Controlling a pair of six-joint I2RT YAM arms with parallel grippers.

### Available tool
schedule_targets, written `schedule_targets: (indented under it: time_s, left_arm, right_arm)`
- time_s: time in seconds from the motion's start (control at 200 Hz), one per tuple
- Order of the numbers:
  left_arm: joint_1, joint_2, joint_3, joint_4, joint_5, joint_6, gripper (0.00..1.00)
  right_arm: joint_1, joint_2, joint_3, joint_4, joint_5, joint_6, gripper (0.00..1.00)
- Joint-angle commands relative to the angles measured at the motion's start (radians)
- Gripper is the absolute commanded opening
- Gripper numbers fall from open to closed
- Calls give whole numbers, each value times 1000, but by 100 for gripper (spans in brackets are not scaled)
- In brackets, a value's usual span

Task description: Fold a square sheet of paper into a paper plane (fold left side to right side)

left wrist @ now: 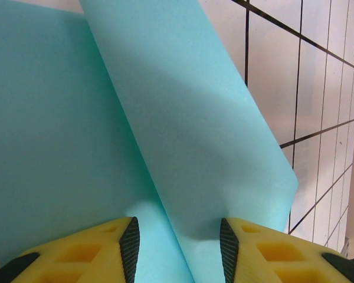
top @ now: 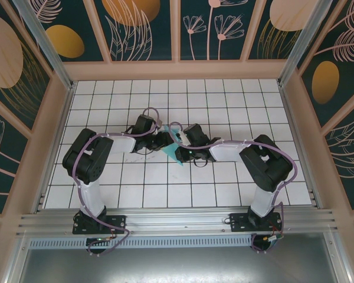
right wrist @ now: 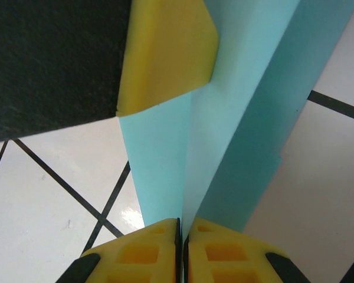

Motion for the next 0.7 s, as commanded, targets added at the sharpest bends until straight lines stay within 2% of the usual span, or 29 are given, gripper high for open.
schedule_targets:
  time_s: [0.0, 0.2, 0.42, 0.696]
  left_arm:
    - [-3, 41, 10, -58, -50, 15, 44]
    - [-3, 42, 9, -61, -53, 17, 44]
    - [-2, 40, 12, -63, -54, 18, 44]
    - [-3, 23, 7, -63, -59, 23, 47]
  right_arm:
    - [-9, -1, 1, 25, -34, 12, 14]
    - [-24, -15, 0, 35, -62, 15, 17]
    - [-37, 12, 3, 41, -92, 20, 16]
    - [-48, 32, 4, 62, -148, 28, 6]
